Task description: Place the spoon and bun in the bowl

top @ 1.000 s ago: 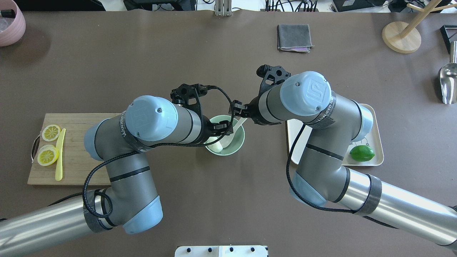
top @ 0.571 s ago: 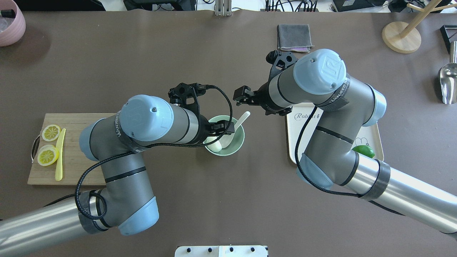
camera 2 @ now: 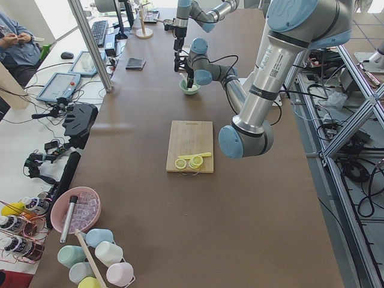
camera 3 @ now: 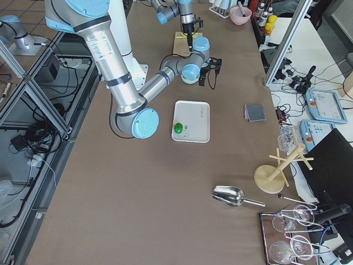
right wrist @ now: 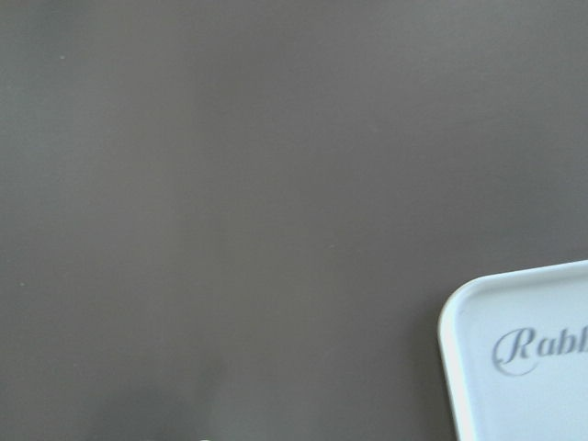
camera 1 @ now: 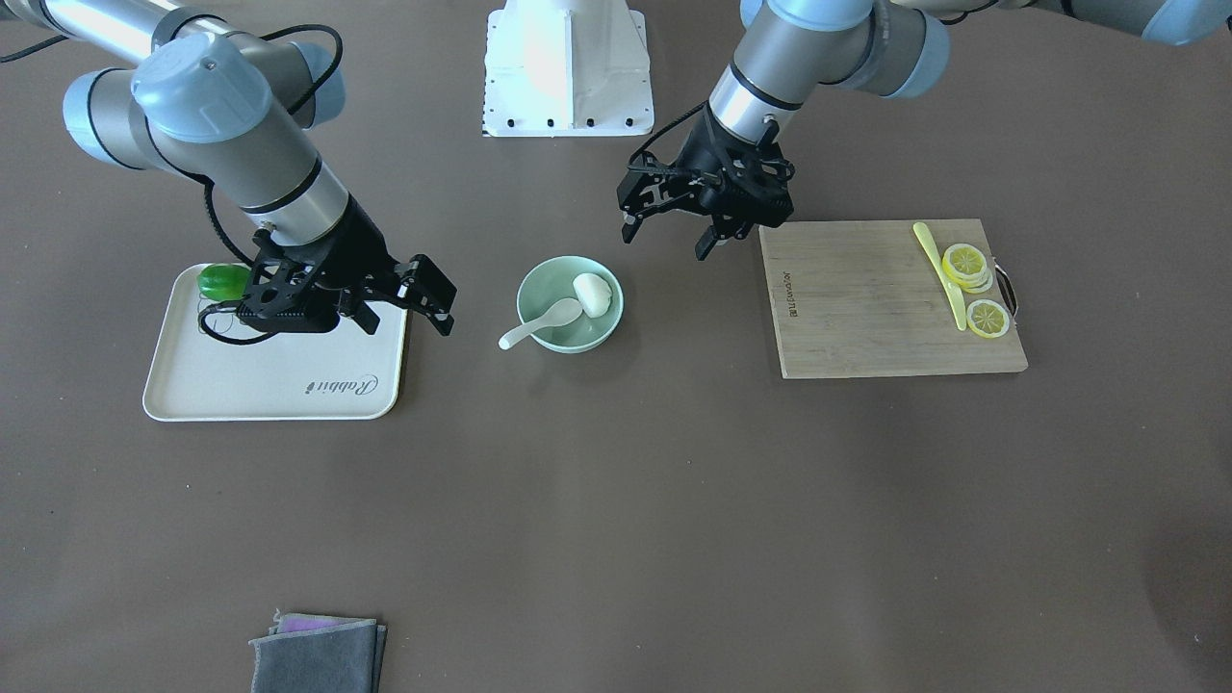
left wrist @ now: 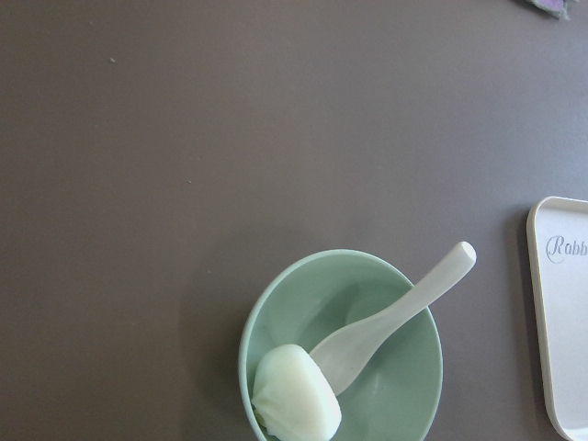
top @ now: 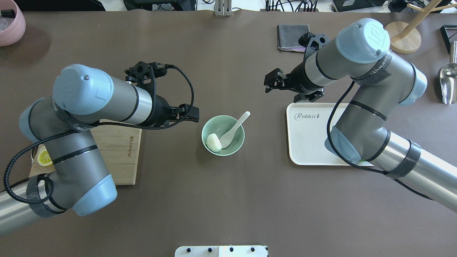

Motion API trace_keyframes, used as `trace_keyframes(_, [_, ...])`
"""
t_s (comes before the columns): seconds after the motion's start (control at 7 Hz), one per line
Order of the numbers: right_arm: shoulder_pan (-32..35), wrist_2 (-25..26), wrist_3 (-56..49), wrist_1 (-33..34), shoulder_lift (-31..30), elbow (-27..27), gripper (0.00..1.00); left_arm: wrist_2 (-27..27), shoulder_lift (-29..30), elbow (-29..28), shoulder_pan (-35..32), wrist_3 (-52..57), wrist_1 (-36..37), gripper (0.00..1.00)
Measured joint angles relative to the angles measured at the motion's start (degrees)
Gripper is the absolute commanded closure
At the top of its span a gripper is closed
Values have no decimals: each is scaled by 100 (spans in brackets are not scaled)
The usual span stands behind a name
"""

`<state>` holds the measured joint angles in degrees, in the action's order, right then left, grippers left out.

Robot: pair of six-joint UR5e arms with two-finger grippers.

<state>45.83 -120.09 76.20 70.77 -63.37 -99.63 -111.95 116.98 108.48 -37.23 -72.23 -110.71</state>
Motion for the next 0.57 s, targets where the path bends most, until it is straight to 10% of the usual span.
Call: trace_keyframes(0.57, [1361, -924, -2197, -29, -1263, -22, 0, -1672, -1503, 15, -2371, 2942, -3, 2])
